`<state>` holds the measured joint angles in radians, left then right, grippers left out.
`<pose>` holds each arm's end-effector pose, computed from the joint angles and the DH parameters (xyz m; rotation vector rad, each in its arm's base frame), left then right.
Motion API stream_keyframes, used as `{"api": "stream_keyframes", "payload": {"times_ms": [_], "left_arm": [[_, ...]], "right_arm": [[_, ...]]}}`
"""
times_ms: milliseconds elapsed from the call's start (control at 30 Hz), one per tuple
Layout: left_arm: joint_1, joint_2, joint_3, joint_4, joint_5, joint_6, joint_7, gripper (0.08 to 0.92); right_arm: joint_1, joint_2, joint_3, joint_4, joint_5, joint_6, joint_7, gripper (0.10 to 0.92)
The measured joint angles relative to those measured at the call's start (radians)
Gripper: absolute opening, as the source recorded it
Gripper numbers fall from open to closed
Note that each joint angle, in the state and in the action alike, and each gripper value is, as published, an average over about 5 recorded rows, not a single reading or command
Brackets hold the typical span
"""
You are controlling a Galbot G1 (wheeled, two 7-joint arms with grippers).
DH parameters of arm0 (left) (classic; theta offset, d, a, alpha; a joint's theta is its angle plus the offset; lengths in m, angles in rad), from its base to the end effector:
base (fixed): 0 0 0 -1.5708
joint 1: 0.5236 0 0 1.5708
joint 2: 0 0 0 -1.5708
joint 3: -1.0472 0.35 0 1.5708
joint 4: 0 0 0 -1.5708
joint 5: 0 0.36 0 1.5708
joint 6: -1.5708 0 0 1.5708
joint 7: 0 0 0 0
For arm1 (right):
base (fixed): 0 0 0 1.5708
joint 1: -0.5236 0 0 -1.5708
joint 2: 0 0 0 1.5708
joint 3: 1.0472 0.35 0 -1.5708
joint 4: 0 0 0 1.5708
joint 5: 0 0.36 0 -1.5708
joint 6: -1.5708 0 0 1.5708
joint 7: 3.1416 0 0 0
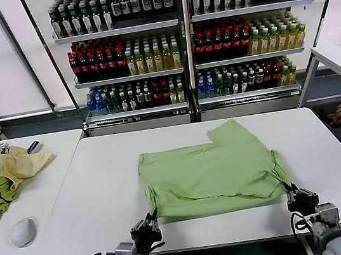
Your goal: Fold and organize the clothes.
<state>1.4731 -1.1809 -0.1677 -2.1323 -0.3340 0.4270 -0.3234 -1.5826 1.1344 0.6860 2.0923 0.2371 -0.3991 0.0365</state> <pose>0.1829 -0.0380 -0.2881 -0.2789 -2.6935 -0.0342 0.1969 -0.1179 -0.2718 0.0030 -2.7411 0.3348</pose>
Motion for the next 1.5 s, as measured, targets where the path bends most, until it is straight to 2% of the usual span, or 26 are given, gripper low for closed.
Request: {"api": "stream_keyframes", "payload": {"times_ms": [167, 433, 633, 733, 900, 1267, 1500], "left_arm": [[0.05, 0.011, -0.019, -0.045, 0.042, 0.016, -0.002, 0.223], [0.073, 0.033, -0.057, -0.089, 0.062, 0.031, 0.0, 0.456], [0.026, 0.052, -0.072, -0.079, 0.033, 0.025, -0.008, 0.637], [-0.033, 0.058, -0.069, -0.048, 0.004, 0.023, -0.013, 0.724], [-0.168, 0.055, -0.048, 0.043, -0.065, 0.024, -0.023, 0.815], [-0.483, 0.031, 0.025, 0.314, -0.175, 0.025, -0.037, 0.823], [-0.631, 0.001, 0.067, 0.477, -0.191, 0.028, -0.04, 0.823]], "right_arm": [[-0.035, -0.006, 0.01, 0.045, -0.004, 0.01, 0.006, 0.351], [-0.024, -0.027, 0.008, 0.082, 0.018, 0.029, 0.021, 0.576], [0.094, -0.048, -0.041, 0.04, 0.053, 0.015, 0.047, 0.748], [0.187, -0.051, -0.087, -0.013, 0.072, -0.002, 0.061, 0.806], [0.361, -0.049, -0.178, -0.128, 0.098, -0.03, 0.08, 0.822], [0.694, -0.017, -0.356, -0.417, 0.121, -0.062, 0.086, 0.823], [0.862, 0.022, -0.431, -0.601, 0.122, -0.065, 0.082, 0.823]]}}
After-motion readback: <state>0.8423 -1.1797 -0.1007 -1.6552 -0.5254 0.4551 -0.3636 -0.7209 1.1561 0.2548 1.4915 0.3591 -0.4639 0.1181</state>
